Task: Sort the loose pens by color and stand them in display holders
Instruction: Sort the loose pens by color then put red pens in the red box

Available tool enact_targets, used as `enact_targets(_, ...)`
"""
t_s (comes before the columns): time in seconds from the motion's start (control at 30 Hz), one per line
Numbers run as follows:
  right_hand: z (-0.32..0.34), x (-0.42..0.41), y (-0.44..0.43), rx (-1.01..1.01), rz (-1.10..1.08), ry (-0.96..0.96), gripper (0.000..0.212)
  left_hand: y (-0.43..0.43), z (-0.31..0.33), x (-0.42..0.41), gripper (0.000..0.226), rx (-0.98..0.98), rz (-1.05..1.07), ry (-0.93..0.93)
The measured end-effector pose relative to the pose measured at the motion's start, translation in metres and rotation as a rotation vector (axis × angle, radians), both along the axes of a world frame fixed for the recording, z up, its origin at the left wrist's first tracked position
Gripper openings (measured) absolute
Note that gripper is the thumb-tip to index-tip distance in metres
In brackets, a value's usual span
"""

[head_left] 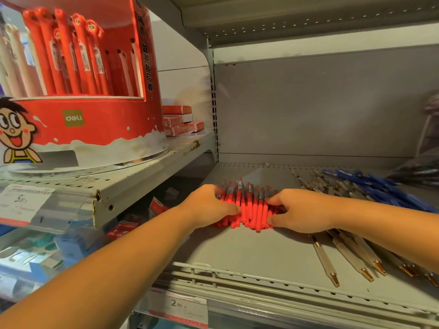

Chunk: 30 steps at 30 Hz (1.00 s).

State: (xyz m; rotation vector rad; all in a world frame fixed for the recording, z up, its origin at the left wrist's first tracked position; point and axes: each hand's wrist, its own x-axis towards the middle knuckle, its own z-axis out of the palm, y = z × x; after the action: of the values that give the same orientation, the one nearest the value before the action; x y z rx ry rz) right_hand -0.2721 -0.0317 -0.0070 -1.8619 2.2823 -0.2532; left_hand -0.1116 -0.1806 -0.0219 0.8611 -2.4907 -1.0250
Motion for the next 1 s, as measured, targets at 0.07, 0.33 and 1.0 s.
enact_targets(0.07, -0.001, 0.001, -0.005, -0.001, -0.002, 0.011, 0.020, -0.002, -0.002, 0.000, 0.013, -0.020, -0.044, -0.013)
enact_targets(0.33, -0.008, 0.006, -0.012, -0.064, -0.039, 0.002, 0.023, -0.011, -0.007, -0.004, 0.024, -0.140, -0.052, -0.050)
enact_targets(1.0, 0.014, -0.046, 0.070, -0.205, -0.379, 0.001, 0.012, 0.090, 0.017, -0.046, 0.036, -0.410, -0.196, -0.064)
